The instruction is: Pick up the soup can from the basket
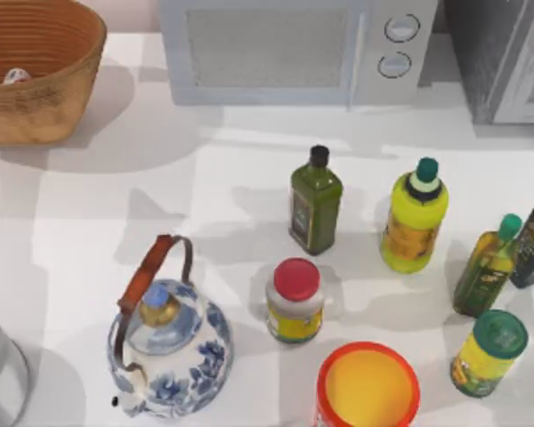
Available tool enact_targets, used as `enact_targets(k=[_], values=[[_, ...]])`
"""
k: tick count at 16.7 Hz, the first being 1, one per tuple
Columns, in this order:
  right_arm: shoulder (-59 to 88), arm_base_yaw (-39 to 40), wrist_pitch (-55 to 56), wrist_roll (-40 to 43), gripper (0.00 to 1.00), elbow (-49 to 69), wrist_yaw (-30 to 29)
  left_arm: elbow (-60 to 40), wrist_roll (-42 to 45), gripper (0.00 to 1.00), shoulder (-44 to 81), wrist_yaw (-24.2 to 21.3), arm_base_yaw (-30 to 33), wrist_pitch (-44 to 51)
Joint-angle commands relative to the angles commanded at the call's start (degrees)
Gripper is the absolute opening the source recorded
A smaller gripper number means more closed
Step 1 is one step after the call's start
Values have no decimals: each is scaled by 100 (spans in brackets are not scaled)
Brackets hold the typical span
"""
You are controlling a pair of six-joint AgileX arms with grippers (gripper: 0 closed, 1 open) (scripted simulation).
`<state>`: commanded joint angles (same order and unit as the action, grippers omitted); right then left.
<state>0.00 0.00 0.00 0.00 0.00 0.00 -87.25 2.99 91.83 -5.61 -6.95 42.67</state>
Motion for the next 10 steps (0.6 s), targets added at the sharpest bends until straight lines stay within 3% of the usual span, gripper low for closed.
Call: enact_targets(k=[6, 10], values=[[0, 0, 0, 0, 100, 0, 0, -3053, 176, 100, 3235, -21, 81, 1425], [0, 0, 0, 0, 100, 0, 0, -4463, 260, 100, 4707, 15, 151, 2058]])
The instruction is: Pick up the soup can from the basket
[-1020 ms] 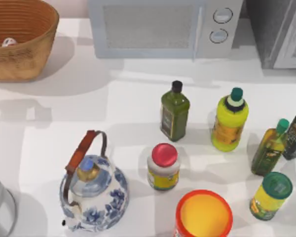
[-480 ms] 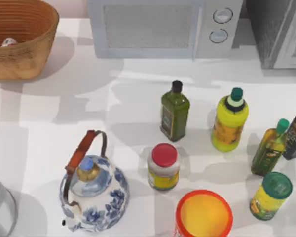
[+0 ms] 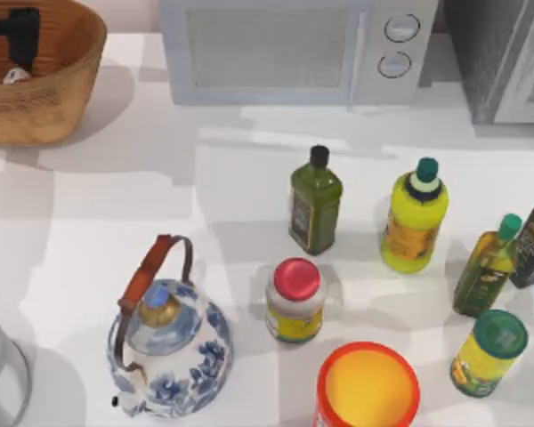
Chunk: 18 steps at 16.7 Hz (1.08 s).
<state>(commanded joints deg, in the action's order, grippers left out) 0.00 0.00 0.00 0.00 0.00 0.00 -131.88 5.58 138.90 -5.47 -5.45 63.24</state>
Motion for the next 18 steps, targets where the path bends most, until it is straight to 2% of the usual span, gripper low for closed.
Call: enact_targets(k=[4, 11, 18], values=[[0, 0, 0, 0, 100, 0, 0, -590, 36, 100, 605, 28, 40, 259], [0, 0, 0, 0, 100, 0, 0, -611, 50, 100, 630, 24, 20, 224], [0, 0, 0, 0, 100, 0, 0, -550, 6, 100, 1171, 28, 74, -353]])
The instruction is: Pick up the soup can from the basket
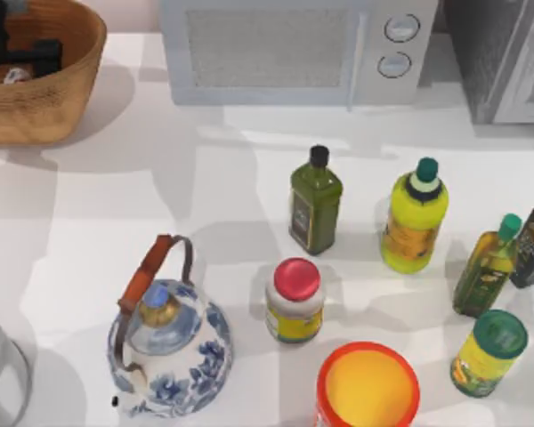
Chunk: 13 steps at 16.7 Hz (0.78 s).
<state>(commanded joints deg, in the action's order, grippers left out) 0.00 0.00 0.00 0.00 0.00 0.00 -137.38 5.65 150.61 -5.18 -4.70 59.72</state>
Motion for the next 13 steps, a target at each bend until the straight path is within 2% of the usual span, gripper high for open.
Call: enact_targets(k=[6, 13], values=[[0, 0, 0, 0, 100, 0, 0, 24, -18, 100, 86, 5, 18, -110], [0, 0, 0, 0, 100, 0, 0, 24, -18, 47, 86, 5, 18, -110]])
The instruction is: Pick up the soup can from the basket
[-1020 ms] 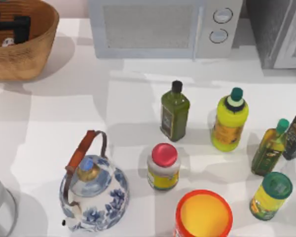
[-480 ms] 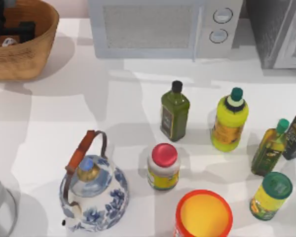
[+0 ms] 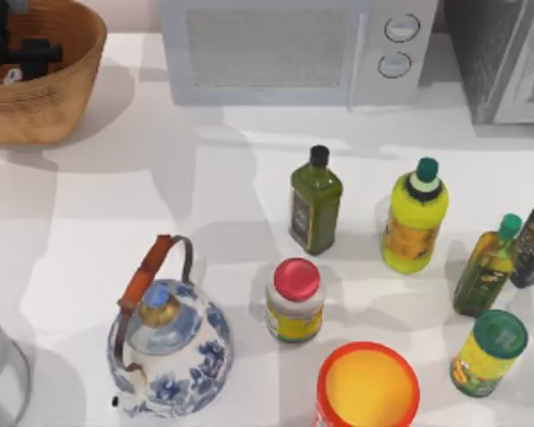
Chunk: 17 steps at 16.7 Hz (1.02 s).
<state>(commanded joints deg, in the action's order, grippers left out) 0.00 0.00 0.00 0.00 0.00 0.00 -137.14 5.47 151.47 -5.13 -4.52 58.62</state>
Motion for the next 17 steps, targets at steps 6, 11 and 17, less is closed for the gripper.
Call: enact_targets(k=[6, 11, 17], values=[[0, 0, 0, 0, 100, 0, 0, 0, 0, 2, 0, 0, 0, 0], [0, 0, 0, 0, 100, 0, 0, 0, 0, 0, 0, 0, 0, 0], [0, 0, 0, 0, 100, 0, 0, -18, 20, 0, -211, 20, -23, -9]])
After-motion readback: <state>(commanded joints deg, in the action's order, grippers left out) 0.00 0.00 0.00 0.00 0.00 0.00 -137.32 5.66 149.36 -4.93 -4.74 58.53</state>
